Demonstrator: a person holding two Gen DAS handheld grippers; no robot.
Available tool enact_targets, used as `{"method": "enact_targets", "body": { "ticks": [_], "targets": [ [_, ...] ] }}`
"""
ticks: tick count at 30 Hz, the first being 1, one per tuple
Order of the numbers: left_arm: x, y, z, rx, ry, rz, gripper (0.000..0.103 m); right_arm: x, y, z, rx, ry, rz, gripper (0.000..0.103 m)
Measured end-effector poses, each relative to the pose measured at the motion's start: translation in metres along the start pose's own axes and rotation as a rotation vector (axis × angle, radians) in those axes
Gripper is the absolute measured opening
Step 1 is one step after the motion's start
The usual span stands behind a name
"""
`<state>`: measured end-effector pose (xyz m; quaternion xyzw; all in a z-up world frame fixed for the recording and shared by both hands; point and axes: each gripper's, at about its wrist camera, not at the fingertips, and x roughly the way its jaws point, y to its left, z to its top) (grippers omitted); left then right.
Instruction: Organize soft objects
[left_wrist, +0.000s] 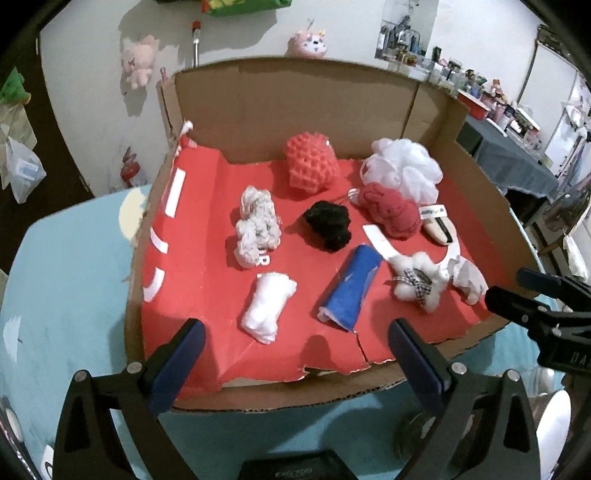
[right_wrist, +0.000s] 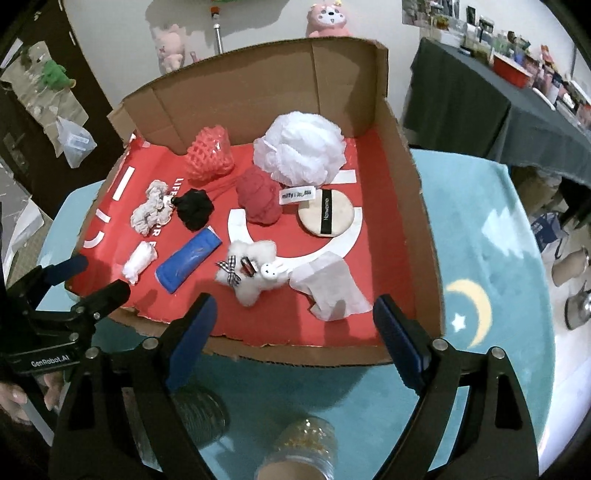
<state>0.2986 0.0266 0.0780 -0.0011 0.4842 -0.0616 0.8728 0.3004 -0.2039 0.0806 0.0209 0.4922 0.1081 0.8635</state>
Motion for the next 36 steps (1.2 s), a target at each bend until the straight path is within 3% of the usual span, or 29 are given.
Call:
{"method": "enact_targets", "body": {
  "ticks": [12,36],
  "targets": [
    [0.008,0.003,-0.002,-0.017,0.014,0.015,0.101,0.027,0.005,-0.007,-0.013,0.066,-0.056,0.087],
    [0.012,0.0,-0.001,-0.009,0.02,0.052,0.101,0.025,0.008,-0.005,-0.043,0.053,-0.062,0.087]
  ]
}}
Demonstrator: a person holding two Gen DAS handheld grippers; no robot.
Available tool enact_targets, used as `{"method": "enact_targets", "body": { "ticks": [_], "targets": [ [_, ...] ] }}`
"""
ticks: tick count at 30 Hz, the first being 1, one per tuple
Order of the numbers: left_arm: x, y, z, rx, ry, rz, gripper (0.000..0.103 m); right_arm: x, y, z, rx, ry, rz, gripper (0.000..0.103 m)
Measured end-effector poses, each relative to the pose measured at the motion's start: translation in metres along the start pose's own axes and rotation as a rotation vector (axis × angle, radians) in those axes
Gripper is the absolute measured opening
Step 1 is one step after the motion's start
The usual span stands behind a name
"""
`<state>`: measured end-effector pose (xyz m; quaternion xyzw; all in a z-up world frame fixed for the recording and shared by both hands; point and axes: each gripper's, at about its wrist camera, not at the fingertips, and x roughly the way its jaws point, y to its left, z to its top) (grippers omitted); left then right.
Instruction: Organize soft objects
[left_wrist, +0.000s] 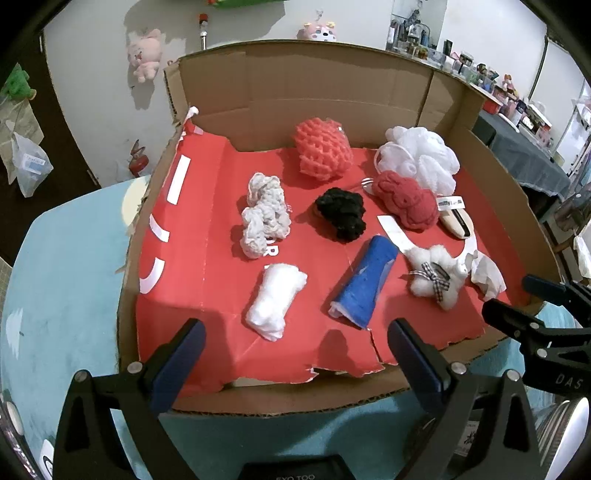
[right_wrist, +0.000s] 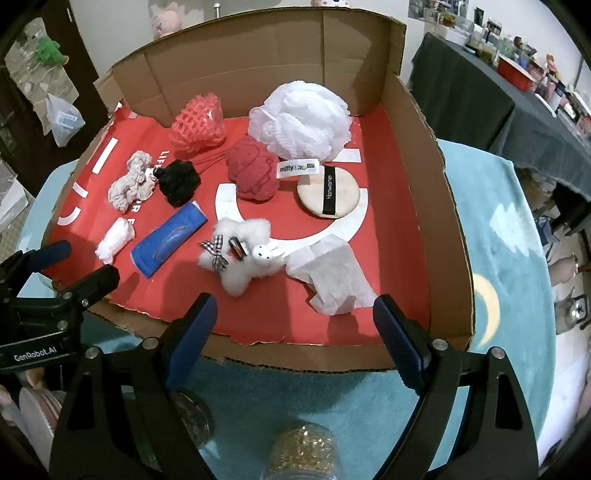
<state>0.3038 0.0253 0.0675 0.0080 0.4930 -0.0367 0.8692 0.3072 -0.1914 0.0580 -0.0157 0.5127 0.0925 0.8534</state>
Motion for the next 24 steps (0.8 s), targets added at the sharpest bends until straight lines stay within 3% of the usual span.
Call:
{"method": "enact_targets", "body": {
  "ticks": [24],
  "targets": [
    [-0.0026,0.0004,-0.0009,-0.001,-0.016,0.023,0.1,-0.0011,0.0002,-0.0001,-0.001,0.002,0.007,0.087]
  ]
}}
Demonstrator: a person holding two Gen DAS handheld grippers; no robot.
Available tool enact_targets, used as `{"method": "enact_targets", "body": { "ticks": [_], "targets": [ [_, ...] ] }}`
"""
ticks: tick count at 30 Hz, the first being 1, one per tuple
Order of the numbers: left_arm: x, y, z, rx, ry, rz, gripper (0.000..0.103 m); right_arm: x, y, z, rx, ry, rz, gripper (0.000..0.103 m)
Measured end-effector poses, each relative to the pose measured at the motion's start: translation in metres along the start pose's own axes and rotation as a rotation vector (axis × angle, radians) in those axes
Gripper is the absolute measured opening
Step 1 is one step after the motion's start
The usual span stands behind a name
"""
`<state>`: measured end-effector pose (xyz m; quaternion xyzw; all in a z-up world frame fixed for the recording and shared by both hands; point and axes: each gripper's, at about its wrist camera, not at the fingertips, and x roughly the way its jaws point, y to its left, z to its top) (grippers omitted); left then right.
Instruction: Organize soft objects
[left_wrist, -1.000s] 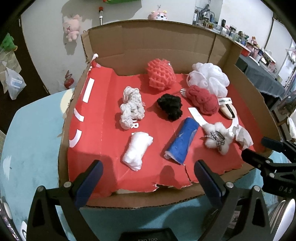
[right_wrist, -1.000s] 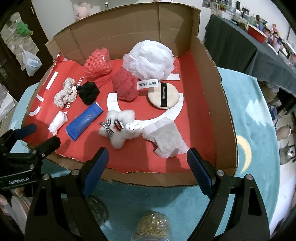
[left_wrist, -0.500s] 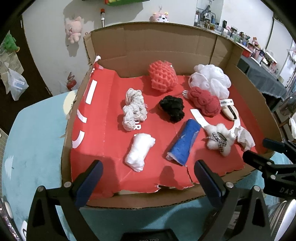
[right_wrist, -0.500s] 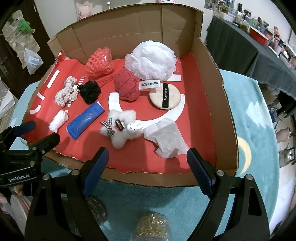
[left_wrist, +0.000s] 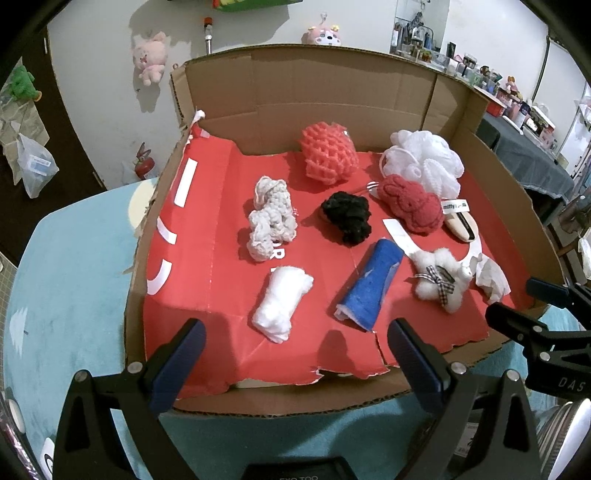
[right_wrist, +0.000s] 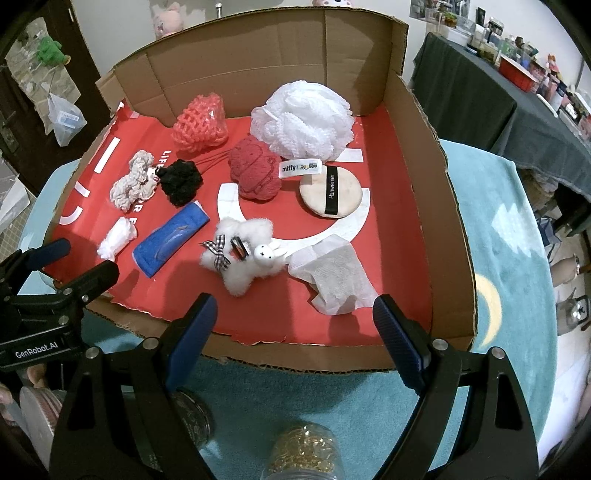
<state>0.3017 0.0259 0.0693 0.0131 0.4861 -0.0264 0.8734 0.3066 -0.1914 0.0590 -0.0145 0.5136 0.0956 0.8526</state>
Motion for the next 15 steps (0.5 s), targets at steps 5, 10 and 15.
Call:
{"method": "enact_targets", "body": {
  "ticks": [5,10,15],
  "targets": [
    [0.0005,0.0,0.0004,0.0,-0.002,0.001,0.1,0.0,0.0002,-0.0001,0.0,0.0,0.001,0.087],
    [0.0006,-0.0002,0.0006,0.001,-0.001,0.001,0.1,0.0002,0.0001,-0.0003,0.001,0.001,0.001,0.087],
    [0.0009,0.0,0.001,0.003,-0.001,0.003,0.1,0.0003,0.0004,-0.0005,0.001,0.001,0.0,0.087]
  ]
}}
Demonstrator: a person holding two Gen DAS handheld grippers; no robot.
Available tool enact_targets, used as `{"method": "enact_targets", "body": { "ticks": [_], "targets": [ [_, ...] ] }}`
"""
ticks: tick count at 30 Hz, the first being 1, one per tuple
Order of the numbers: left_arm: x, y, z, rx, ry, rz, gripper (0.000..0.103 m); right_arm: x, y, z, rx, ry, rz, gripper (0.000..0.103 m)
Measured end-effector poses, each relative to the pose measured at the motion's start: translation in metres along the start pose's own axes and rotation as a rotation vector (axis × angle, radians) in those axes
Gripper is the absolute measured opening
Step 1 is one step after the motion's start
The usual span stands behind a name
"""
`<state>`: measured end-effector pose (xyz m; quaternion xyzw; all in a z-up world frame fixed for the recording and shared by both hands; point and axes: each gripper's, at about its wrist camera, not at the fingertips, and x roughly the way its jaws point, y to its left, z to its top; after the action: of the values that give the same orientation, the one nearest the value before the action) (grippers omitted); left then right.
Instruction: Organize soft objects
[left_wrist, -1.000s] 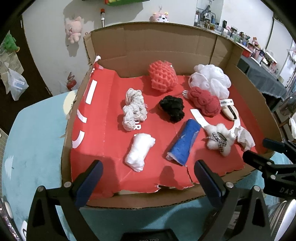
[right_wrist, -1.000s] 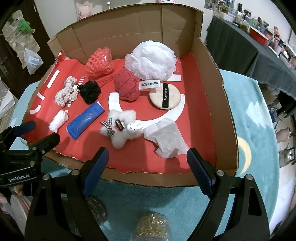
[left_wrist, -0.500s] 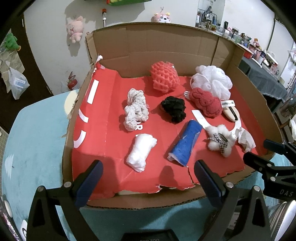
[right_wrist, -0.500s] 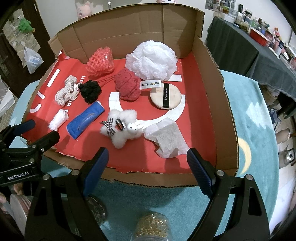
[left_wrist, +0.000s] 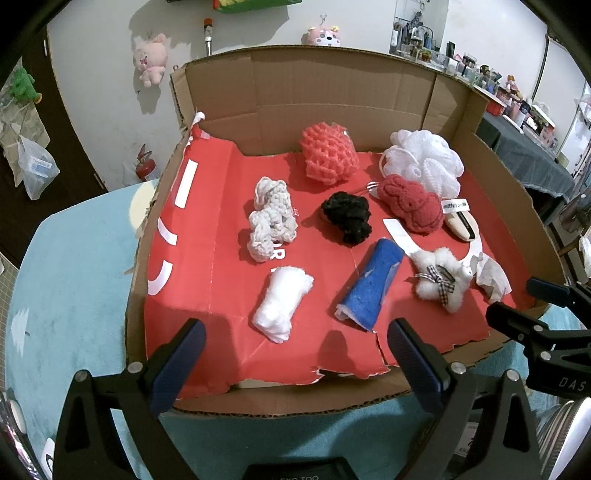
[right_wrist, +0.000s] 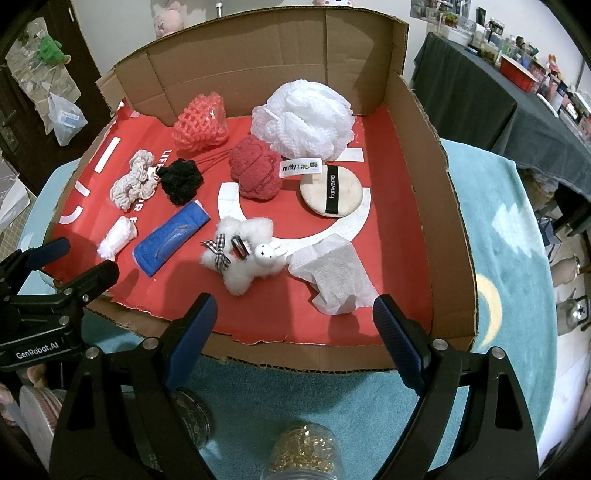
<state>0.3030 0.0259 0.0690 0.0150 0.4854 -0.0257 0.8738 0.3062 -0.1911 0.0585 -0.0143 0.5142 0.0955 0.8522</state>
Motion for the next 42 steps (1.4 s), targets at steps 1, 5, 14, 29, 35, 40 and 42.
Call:
{"method": "enact_targets", "body": {
  "ticks": [1,5,14,29,35,40,42],
  "targets": [
    [0.0,0.0,0.0,-0.001,0.001,-0.002,0.1,0.0,0.0,0.0,-0.001,0.0,0.0,0.087],
    [0.0,0.0,0.0,-0.003,0.0,-0.002,0.1,0.0,0.0,0.001,0.0,0.001,0.001,0.087],
    [0.0,0.0,0.0,0.002,0.002,0.002,0.1,0.0,0.0,0.001,-0.001,0.002,0.001,0.087],
    [0.0,-0.001,-0.001,0.002,0.008,0.003,0.1,0.001,0.001,0.0,-0.001,0.006,-0.001,0.087],
    [-0.018,0.005,0.002,-0.008,-0.035,0.019,0.1,-0.002,0.001,0.002,0.008,0.009,0.015,0.087],
    [-0.068,0.015,-0.002,-0.019,-0.148,0.03,0.1,-0.038,0.0,0.003,-0.002,-0.085,-0.009,0.087],
    [-0.088,0.016,-0.008,-0.028,-0.191,0.011,0.1,-0.059,0.002,-0.002,-0.018,-0.131,-0.023,0.087]
  ]
}}
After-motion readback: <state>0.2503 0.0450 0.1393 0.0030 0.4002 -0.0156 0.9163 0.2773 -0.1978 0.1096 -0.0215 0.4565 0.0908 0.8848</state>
